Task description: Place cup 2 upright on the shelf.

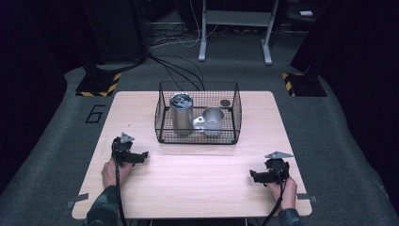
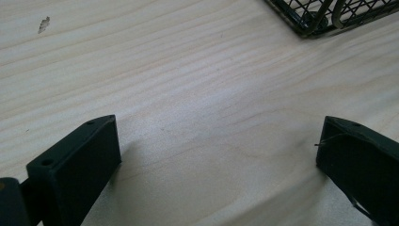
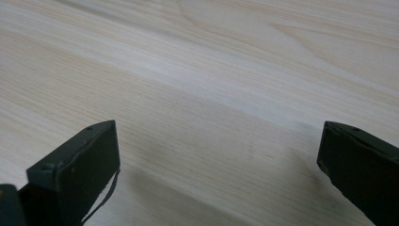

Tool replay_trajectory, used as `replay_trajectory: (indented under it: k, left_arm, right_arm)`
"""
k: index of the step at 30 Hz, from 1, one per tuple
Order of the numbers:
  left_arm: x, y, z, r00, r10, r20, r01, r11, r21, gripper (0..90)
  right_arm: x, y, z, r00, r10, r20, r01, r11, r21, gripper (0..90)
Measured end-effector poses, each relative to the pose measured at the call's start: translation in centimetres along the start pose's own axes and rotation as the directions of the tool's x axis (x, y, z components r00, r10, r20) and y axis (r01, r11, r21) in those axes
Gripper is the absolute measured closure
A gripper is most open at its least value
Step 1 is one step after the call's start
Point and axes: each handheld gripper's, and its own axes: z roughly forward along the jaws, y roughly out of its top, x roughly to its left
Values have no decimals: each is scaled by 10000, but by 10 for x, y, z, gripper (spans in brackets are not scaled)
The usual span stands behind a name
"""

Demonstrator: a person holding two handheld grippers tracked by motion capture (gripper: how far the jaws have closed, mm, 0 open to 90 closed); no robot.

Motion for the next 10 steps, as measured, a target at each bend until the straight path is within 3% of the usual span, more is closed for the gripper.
replay_trajectory:
  k: [5, 7, 10]
  left_arm:
    - [0, 0, 0, 10000, 3, -4, -3, 10000, 1, 0]
    - [0, 0, 0, 10000, -3, -4, 3, 10000, -2, 0]
    - [0, 0, 0, 10000, -3, -2, 3, 10000, -2, 0]
  right_arm:
    - [-4, -9, 2, 9994, -64, 335, 71, 9998, -206, 0]
    - [-3, -16, 1, 9983, -131, 564, 166, 9979, -626, 0]
    - [-3, -17, 1, 9981, -54, 618, 91, 9981, -610, 0]
